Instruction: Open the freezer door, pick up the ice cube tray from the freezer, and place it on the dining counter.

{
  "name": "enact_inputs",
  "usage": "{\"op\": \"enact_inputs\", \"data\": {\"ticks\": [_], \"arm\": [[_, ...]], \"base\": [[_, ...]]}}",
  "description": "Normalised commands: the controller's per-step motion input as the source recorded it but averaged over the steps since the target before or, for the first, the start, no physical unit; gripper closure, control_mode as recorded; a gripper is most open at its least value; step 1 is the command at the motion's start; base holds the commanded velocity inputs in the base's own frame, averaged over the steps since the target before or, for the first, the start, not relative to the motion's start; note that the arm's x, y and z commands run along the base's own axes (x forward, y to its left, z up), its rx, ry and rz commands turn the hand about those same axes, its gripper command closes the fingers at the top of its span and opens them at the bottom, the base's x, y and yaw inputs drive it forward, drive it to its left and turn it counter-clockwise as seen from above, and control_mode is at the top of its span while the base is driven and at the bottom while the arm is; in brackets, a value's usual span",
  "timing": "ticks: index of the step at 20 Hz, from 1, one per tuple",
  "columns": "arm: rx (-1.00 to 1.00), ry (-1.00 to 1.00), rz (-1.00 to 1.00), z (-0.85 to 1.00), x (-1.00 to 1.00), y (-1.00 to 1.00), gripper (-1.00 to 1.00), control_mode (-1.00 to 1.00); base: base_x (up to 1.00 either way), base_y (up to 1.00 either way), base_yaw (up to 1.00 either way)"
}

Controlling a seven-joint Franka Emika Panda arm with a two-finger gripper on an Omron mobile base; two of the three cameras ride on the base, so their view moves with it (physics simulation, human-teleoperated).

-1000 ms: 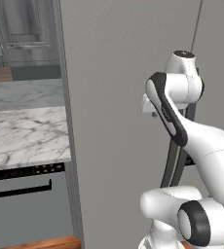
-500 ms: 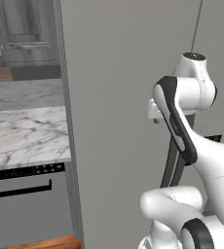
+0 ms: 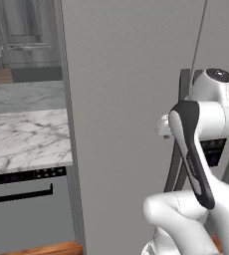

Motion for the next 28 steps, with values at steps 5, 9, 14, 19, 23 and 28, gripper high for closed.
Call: {"op": "enact_inputs", "data": {"ticks": [5,9,14,19,23,28], "arm": [[0.0,-0.17,0.0,0.0,-0.23,0.02,-1.0,-1.0],[0.0,-0.12,0.0,0.04,-0.03,0.0,-1.0,-1.0],[0.0,-0.05,-0.02,0.12,0.0,0.0,-1.0,-1.0],[0.0,-0.02,-0.01,0.17,0.0,0.0,-1.0,-1.0],[0.0,-0.03,0.0,0.19,0.0,0.0,-1.0,-1.0],[0.0,-0.03,0.0,0.17,0.0,0.0,-1.0,-1.0]], "base": [[0.0,0.0,0.0],[0.0,0.0,0.0],[0.0,0.0,0.0],[0.0,0.0,0.0],[0.0,0.0,0.0],[0.0,0.0,0.0]]}}
